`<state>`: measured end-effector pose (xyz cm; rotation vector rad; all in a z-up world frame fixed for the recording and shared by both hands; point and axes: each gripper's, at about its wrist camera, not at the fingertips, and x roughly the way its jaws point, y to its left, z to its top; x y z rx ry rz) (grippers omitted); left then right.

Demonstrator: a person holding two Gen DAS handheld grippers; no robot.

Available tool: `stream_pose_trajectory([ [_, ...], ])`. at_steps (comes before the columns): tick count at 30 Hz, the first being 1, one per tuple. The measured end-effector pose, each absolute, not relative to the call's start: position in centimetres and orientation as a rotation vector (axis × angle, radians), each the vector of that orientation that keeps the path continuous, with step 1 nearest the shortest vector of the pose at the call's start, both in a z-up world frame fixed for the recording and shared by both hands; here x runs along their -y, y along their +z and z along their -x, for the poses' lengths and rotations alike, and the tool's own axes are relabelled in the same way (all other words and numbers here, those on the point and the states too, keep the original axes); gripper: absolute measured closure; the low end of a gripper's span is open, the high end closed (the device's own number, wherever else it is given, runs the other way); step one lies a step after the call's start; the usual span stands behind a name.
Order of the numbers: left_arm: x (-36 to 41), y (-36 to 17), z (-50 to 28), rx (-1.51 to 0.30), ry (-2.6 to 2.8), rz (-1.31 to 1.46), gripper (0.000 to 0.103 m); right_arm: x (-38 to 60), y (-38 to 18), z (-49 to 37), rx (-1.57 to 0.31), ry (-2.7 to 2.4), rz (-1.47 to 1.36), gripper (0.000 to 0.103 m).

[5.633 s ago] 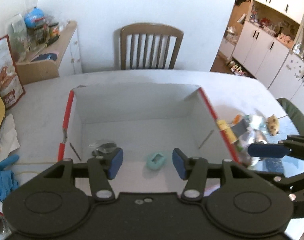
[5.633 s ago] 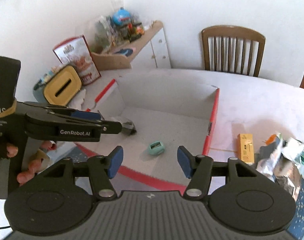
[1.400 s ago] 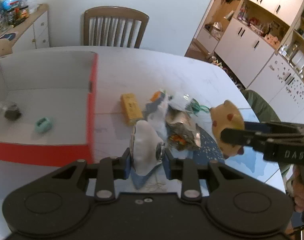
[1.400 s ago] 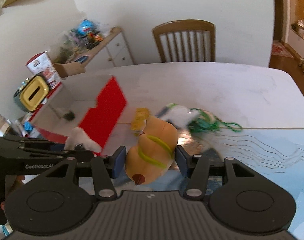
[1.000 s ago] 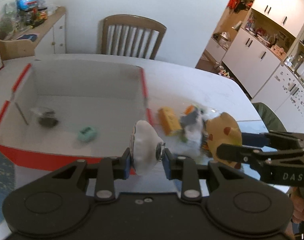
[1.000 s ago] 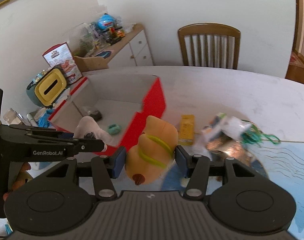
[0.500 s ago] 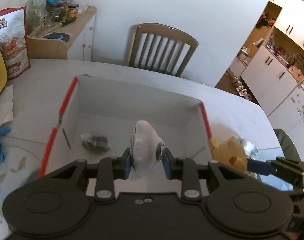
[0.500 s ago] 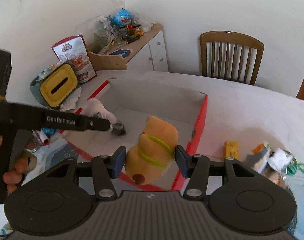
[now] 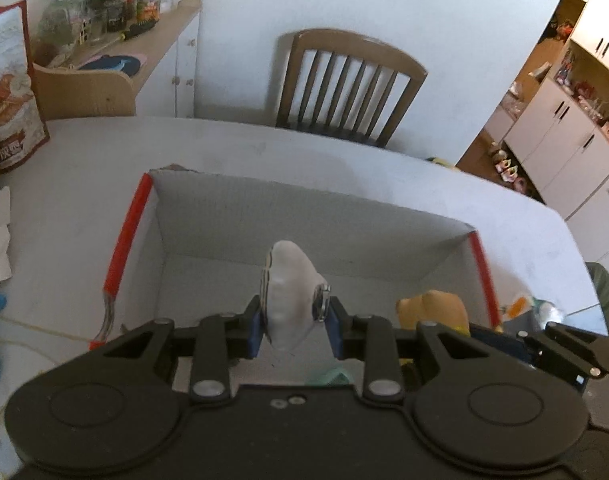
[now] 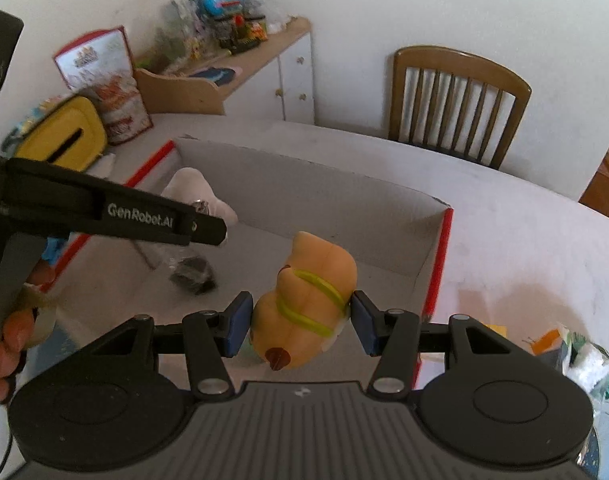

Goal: Organize objects
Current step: 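Carry the mask and chick into the box and open both grippers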

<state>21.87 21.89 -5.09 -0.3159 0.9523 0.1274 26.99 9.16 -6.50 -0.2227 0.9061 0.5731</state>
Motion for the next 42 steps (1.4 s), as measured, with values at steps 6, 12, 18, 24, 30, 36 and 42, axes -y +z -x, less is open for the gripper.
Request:
stream_pose_trajectory([
  [6, -22.4, -7.2, -24.1, -1.002, 0.123, 0.305, 0.073, -10.8, -8.6, -28.6, -0.955, 0.545, 0.254, 0.050],
  [12, -22.5, -8.7, -25.5, -1.050, 0.102, 0.295, 0.073, -12.2, -10.0, -29.3, -0.987, 0.539, 0.286, 0.050],
  [18, -22.4, -9.9, -26.4, -1.112, 0.079, 0.271, 0.073, -12.8, -10.9, -30.1, -1.037, 0.522, 0.295, 0.050],
  [24, -22.6, -11.0, -26.9, -1.162, 0.068, 0.275, 0.073, -13.0, -11.6, -30.7, -1.074, 0.515, 0.296, 0.050],
  [30, -23.1, -12.3, -27.4, -1.243, 0.074, 0.310, 0.073, -13.0, -11.7, -31.0, -1.094, 0.516, 0.291, 0.050],
  [36, -23.4, -12.9, -27.4, -1.267, 0.078, 0.334, 0.068, -12.8, -11.7, -31.2, -1.103, 0.515, 0.276, 0.049],
  [42, -23.1, -12.5, -27.0, -1.247, 0.074, 0.313, 0.060, -12.6, -11.4, -30.8, -1.090, 0.521, 0.274, 0.048],
])
